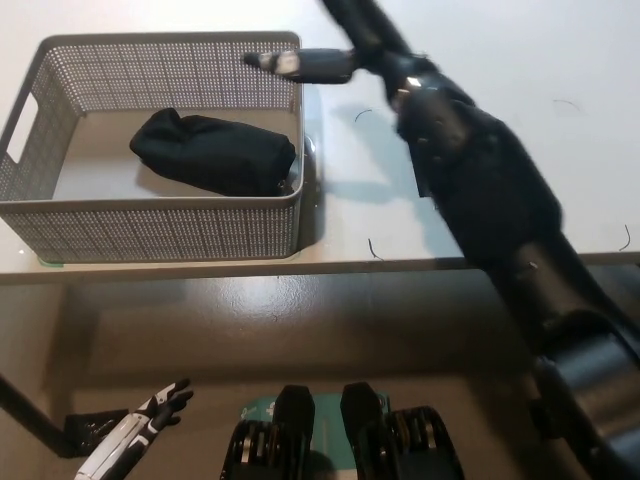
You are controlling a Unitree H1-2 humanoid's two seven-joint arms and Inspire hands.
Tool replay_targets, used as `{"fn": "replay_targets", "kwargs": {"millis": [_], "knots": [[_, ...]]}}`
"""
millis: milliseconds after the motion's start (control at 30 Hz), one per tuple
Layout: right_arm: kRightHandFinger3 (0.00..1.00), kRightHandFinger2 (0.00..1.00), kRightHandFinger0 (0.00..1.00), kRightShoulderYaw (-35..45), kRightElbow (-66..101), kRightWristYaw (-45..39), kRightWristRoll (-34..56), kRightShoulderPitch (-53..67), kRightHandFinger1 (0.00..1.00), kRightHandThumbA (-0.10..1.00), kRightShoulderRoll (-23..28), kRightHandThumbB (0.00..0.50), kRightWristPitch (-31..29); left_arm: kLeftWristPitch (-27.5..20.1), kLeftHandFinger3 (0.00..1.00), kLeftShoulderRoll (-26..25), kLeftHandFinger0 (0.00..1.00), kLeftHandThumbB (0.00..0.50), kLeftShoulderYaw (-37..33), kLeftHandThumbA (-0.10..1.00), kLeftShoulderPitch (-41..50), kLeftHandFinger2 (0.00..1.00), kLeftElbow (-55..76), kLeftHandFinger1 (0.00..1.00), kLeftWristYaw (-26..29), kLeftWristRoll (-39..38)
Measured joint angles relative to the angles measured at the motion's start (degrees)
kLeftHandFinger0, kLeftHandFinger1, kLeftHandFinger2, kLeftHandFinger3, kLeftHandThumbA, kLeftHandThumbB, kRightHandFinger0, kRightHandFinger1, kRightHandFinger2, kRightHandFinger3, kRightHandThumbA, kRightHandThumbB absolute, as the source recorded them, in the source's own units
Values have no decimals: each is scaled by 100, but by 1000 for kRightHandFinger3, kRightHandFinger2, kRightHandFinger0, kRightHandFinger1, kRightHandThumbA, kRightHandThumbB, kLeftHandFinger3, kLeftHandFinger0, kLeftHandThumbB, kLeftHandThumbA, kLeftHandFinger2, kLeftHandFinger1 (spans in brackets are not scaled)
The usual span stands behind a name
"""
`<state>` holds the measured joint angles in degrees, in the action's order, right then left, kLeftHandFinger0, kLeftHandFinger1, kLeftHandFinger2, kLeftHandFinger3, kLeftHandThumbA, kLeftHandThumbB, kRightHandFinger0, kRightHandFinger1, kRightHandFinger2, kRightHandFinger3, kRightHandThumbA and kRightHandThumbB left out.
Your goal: Use the right hand to pick up the pencil case on the right hand side and put it into a grey container on the left side
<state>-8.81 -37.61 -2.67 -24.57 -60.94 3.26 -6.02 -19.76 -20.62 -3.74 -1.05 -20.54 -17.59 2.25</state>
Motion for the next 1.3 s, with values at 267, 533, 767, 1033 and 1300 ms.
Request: {"fn": "replay_targets", "kwargs": {"millis": [267, 533, 767, 1033, 1300], "knots": [[1000, 1000, 1000, 552, 1251, -168, 437, 956, 1000, 1000, 306, 385, 243, 2, 1000, 3, 1000, 345, 0, 1000, 1, 1000, -25, 1000, -1, -4], [1000, 1000, 1000, 977, 2498, -354, 1067, 2297, 1000, 1000, 380, 388, 344, 3, 1000, 4, 1000, 339, 0, 1000, 1, 1000, -39, 1000, -5, -23], [1000, 1000, 1000, 1229, 3179, -471, 1645, 3903, 1000, 1000, 410, 352, 242, 2, 1000, 1, 1000, 340, 24, 1000, 12, 1000, -67, 1000, -15, -52], [1000, 1000, 1000, 1312, 3020, -603, 2221, 5174, 1000, 1000, 408, 291, -20, -4, 1000, 0, 1000, 379, 93, 1000, -10, 1000, -193, 1000, -13, -62], [1000, 1000, 1000, 1276, 2271, -714, 2393, 5693, 1000, 1000, 429, 299, -484, -3, 1000, 4, 1000, 383, 160, 1000, -12, 1000, -203, 1000, -10, -72]]}}
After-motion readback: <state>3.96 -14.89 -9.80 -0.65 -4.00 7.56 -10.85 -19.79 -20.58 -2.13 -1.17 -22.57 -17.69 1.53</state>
